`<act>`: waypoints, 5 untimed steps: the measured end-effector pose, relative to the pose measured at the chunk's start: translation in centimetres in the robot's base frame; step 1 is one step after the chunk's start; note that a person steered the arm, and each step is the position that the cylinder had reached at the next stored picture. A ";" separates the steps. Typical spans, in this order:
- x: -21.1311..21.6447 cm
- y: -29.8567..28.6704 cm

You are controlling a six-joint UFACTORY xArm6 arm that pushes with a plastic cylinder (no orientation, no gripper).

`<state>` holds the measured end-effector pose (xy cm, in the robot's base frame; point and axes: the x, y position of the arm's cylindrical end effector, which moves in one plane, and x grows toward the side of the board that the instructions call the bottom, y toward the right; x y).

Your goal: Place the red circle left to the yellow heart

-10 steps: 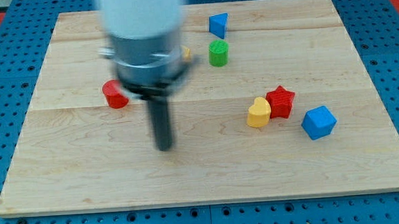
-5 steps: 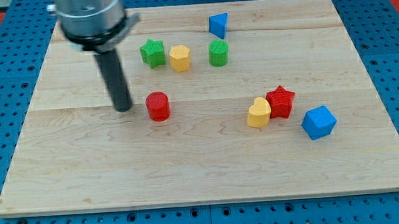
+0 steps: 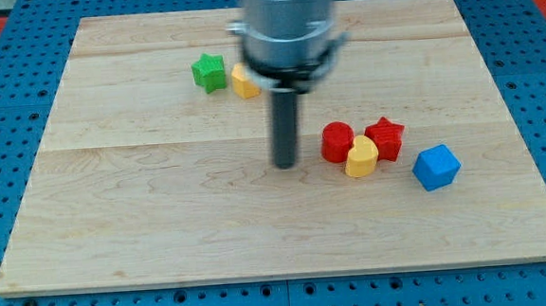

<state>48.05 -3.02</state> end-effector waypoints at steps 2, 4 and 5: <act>-7.2 -16.4; -14.8 -9.6; -16.8 -7.7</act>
